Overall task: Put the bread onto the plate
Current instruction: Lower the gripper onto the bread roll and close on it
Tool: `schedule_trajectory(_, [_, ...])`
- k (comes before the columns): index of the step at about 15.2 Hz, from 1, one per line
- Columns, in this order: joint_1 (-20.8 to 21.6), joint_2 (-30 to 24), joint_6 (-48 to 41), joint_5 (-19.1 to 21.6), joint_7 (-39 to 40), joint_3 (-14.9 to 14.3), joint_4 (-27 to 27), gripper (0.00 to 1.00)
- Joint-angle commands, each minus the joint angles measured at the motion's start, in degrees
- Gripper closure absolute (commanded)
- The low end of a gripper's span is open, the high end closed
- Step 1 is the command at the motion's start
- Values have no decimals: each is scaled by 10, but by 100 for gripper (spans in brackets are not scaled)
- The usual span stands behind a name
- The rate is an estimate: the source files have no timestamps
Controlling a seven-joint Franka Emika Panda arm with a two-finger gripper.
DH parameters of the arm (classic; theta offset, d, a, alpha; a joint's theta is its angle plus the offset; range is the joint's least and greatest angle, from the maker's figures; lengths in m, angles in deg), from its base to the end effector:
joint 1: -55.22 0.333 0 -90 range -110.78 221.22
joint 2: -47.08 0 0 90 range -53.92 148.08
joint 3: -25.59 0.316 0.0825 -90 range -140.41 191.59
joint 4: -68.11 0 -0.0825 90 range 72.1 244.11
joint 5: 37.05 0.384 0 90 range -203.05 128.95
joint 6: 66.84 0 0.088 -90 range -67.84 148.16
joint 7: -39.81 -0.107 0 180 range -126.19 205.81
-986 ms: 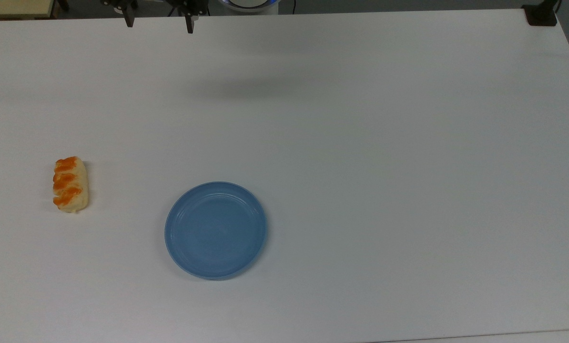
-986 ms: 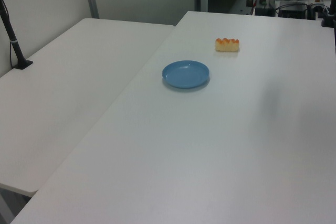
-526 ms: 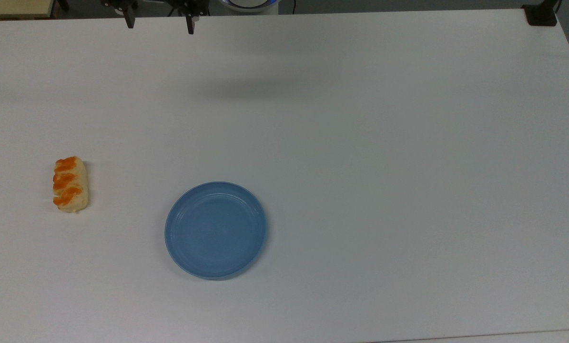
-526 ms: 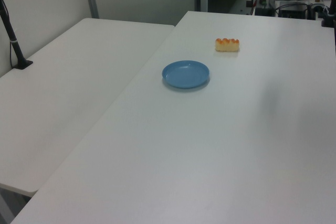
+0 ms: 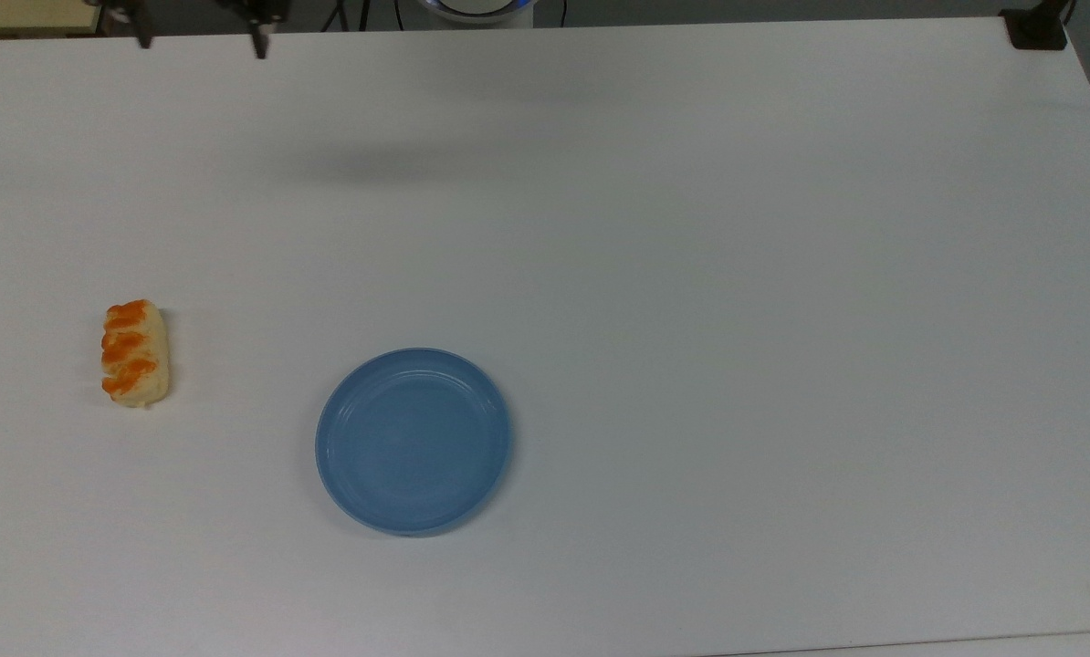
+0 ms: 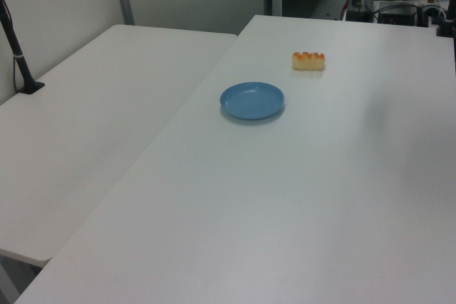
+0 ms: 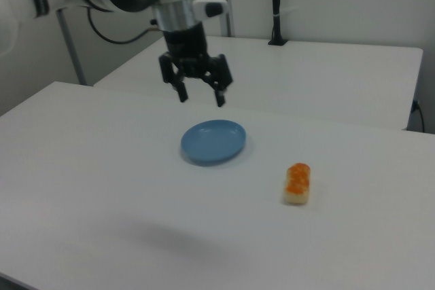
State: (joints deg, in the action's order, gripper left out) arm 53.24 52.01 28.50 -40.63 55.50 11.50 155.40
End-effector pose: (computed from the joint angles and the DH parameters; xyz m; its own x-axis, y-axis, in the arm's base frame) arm 0.5663 -0.1630 0.6080 0.9995 0.0004 0.0321 -0.0026 -0.9954 0.0955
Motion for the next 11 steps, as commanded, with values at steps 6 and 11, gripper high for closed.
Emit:
schedule_trajectory(6, [-93, 138, 169, 11, 165, -1, -7, 0])
schedule_trajectory(11, [-101, 227, 269, 45, 159, 5, -7, 0])
